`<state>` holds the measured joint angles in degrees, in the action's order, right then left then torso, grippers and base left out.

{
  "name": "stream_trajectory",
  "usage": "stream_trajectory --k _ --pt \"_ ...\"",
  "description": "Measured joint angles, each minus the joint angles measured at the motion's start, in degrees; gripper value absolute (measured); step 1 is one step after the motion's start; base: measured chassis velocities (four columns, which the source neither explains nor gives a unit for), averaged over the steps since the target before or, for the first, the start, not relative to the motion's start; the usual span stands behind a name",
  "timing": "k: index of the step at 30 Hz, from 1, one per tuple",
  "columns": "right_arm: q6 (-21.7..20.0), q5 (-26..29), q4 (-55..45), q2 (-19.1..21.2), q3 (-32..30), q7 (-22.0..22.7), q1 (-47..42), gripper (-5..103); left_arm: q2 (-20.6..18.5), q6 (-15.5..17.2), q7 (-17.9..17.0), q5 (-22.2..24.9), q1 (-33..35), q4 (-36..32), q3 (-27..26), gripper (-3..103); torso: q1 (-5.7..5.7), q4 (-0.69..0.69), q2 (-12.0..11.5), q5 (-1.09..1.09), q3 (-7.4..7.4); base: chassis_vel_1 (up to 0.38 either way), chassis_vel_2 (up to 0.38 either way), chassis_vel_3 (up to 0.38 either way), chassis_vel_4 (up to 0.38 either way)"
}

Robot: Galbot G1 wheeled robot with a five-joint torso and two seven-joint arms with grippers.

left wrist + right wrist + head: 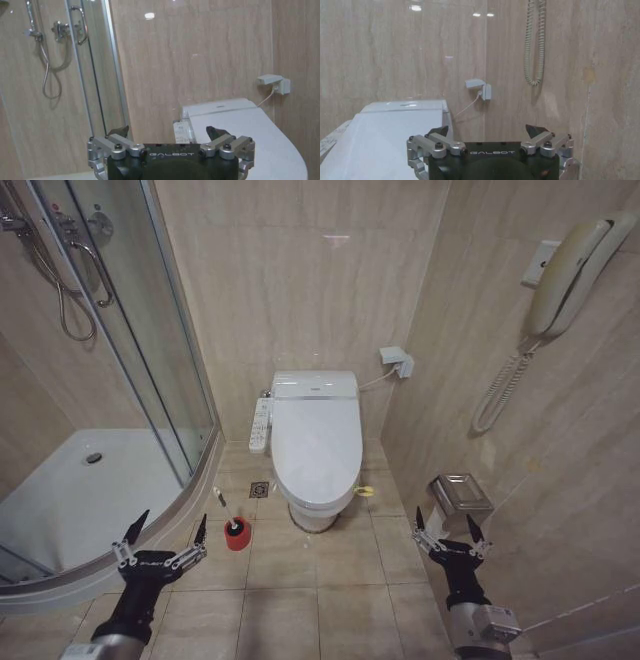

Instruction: Open the toilet lid, clean the toilet bowl with a toilet brush, close the toilet lid, and flush.

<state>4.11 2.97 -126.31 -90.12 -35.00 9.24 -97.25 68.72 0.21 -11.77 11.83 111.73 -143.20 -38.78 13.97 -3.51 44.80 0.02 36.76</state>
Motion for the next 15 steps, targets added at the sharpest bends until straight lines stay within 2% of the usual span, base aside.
stream_trajectory --k 7,15 --pt "0.00 0.00 0.00 0.00 0.00 0.00 0.00 100 2.11 0.09 -0.96 1.90 4.06 -0.36 2.26 100 -0.01 0.01 0.00 -0.02 0.00 0.000 0.000 0.000 0.000" --pt "0.00 0.00 0.00 0.00 0.00 0.00 0.00 100 1.17 0.15 -0.66 2.35 4.69 -0.33 1.99 100 -0.01 0.00 0.00 -0.03 0.00 0.000 0.000 0.000 0.000"
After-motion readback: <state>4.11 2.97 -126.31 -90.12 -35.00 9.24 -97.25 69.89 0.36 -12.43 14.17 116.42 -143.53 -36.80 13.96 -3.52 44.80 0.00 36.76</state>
